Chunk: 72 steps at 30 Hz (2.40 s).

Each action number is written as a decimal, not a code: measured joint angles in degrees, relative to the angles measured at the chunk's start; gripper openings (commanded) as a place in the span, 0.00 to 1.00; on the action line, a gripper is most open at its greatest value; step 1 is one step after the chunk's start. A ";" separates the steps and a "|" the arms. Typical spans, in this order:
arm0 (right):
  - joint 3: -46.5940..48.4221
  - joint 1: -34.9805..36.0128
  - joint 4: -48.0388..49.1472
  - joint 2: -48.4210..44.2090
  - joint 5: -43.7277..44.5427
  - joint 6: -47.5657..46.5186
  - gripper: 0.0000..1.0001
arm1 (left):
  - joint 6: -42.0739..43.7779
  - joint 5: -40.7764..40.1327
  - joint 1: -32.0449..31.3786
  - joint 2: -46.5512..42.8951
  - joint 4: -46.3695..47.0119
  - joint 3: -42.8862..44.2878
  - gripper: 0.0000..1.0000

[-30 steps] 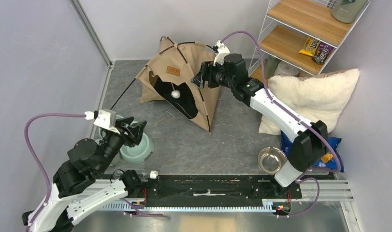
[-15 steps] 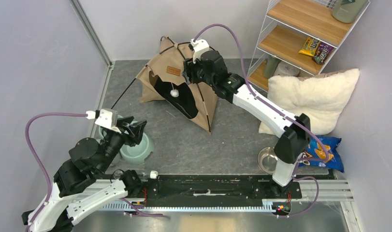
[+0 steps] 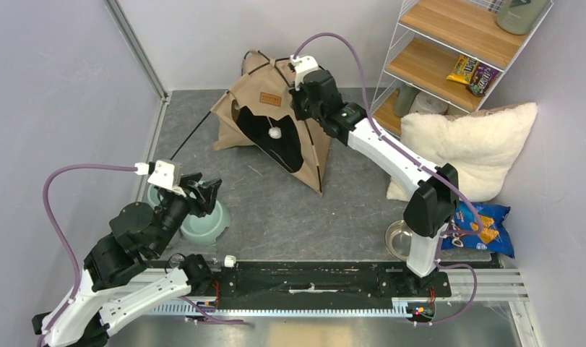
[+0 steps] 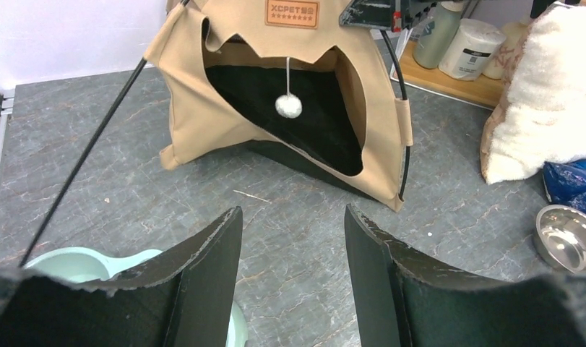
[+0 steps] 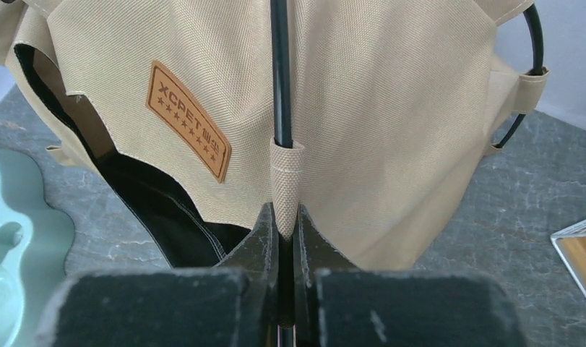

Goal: Set up the pet tent

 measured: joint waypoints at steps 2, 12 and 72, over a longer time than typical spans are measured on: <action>0.07 -2.03 -0.09 0.00 -2.49 1.64 0.00 | 0.04 0.00 0.00 0.37 0.00 0.00 0.61; -2.34 -13.14 3.17 -2.32 -24.83 6.75 0.00 | 0.09 0.11 0.00 1.75 0.02 0.02 0.61; -4.26 -22.18 -12.48 -9.29 -43.43 4.90 0.84 | 1.27 5.88 0.00 -0.55 -0.70 8.04 0.62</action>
